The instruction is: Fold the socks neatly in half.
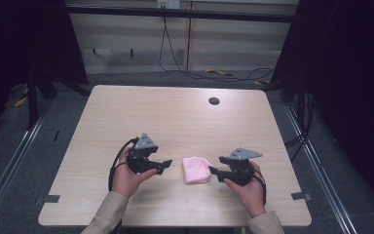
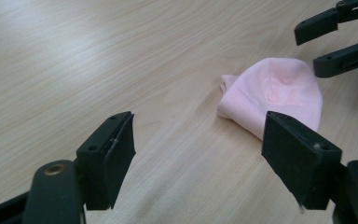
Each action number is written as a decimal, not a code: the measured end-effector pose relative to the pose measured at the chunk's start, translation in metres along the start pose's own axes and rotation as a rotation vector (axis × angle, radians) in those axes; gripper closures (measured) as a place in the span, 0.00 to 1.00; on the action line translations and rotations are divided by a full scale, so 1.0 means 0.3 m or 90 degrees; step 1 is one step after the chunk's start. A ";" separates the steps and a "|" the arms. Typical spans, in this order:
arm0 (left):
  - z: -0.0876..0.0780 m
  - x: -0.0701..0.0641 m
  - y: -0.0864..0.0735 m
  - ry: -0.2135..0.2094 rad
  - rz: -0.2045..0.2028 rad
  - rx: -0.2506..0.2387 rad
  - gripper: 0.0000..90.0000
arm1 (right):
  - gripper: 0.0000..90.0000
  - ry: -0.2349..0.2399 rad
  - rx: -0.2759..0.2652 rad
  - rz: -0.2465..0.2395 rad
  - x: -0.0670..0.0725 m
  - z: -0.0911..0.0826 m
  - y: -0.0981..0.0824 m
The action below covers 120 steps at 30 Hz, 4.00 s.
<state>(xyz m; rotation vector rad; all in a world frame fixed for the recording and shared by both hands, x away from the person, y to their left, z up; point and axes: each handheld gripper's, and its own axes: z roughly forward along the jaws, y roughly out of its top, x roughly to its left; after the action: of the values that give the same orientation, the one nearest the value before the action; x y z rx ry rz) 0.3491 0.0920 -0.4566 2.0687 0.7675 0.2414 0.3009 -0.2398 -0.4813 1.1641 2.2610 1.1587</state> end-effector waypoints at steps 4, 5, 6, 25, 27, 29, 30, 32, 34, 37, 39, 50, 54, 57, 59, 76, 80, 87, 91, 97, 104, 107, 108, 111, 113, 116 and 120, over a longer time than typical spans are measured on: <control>-0.007 0.005 -0.010 -0.004 -0.005 0.004 0.25 | 0.38 0.009 -0.001 0.000 -0.012 -0.032 -0.027; -0.008 0.007 -0.012 -0.005 -0.007 0.005 0.23 | 0.37 0.013 -0.003 -0.001 -0.014 -0.040 -0.035; -0.009 0.009 -0.017 -0.009 -0.011 0.004 0.23 | 0.36 0.015 -0.005 -0.002 -0.015 -0.046 -0.040; -0.108 0.068 -0.189 -0.003 -0.028 0.016 0.18 | 0.23 0.047 -0.022 0.003 -0.029 -0.090 -0.051; -0.113 0.069 -0.197 -0.012 -0.026 0.015 0.18 | 0.22 0.054 -0.020 0.007 -0.034 -0.092 -0.060; -0.118 0.072 -0.202 -0.014 -0.032 0.009 0.17 | 0.22 0.053 -0.014 0.003 -0.037 -0.093 -0.065; -0.120 0.074 -0.206 -0.016 -0.038 0.008 0.17 | 0.22 0.052 -0.013 -0.002 -0.039 -0.095 -0.067; -0.123 0.077 -0.212 -0.017 -0.052 0.007 0.17 | 0.21 0.057 -0.017 0.006 -0.042 -0.101 -0.070; -0.128 0.079 -0.218 -0.014 -0.045 0.011 0.17 | 0.20 0.061 -0.016 0.004 -0.046 -0.107 -0.071; -0.133 0.085 -0.230 -0.013 -0.053 0.009 0.17 | 0.20 0.062 -0.010 0.007 -0.057 -0.111 -0.076; -0.137 0.091 -0.238 -0.006 -0.048 0.016 0.17 | 0.20 0.063 -0.011 0.010 -0.062 -0.113 -0.081; -0.170 0.120 -0.272 0.003 -0.043 0.018 0.17 | 0.20 0.059 0.011 -0.009 -0.070 -0.122 -0.103; -0.184 0.132 -0.288 0.007 -0.049 0.016 0.17 | 0.20 0.060 0.017 -0.015 -0.072 -0.132 -0.112; -0.194 0.139 -0.296 0.011 -0.049 0.018 0.17 | 0.20 0.058 0.019 -0.019 -0.077 -0.141 -0.121; -0.203 0.144 -0.303 0.009 -0.049 0.015 0.17 | 0.20 0.057 0.022 -0.019 -0.081 -0.147 -0.127; -0.259 0.182 -0.366 0.029 -0.056 0.028 0.17 | 0.20 0.043 0.030 -0.021 -0.112 -0.186 -0.165; -0.272 0.188 -0.379 0.030 -0.055 0.028 0.18 | 0.21 0.036 0.035 -0.021 -0.119 -0.199 -0.174; -0.298 0.204 -0.401 0.036 -0.059 0.024 0.18 | 0.21 0.024 0.047 -0.019 -0.138 -0.215 -0.203; -0.313 0.215 -0.416 0.042 -0.064 0.024 0.18 | 0.21 0.016 0.052 -0.026 -0.143 -0.218 -0.212; -0.333 0.226 -0.434 0.051 -0.064 0.018 0.18 | 0.21 0.000 0.063 -0.046 -0.149 -0.219 -0.222; -0.345 0.235 -0.452 0.067 -0.051 0.028 0.18 | 0.21 -0.007 0.075 -0.052 -0.155 -0.216 -0.229; -0.345 0.236 -0.457 0.072 -0.039 0.033 0.18 | 0.20 -0.006 0.076 -0.051 -0.156 -0.216 -0.230; -0.345 0.236 -0.459 0.075 -0.033 0.036 0.18 | 0.20 -0.006 0.076 -0.051 -0.156 -0.216 -0.230; -0.345 0.236 -0.460 0.077 -0.029 0.040 0.18 | 0.18 -0.008 0.077 -0.049 -0.158 -0.215 -0.230; -0.344 0.235 -0.459 0.080 -0.024 0.044 0.18 | 0.18 -0.011 0.079 -0.047 -0.159 -0.215 -0.230; -0.341 0.232 -0.459 0.088 -0.011 0.058 0.18 | 0.17 -0.012 0.080 -0.044 -0.158 -0.215 -0.230; -0.338 0.229 -0.459 0.091 -0.010 0.061 0.17 | 0.17 -0.012 0.081 -0.042 -0.159 -0.214 -0.230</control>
<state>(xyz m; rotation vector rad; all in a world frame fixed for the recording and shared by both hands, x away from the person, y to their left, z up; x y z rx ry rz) 0.2997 0.2596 -0.5156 2.1521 0.8969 0.3527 0.2551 -0.3330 -0.4999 1.1325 2.3697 0.9884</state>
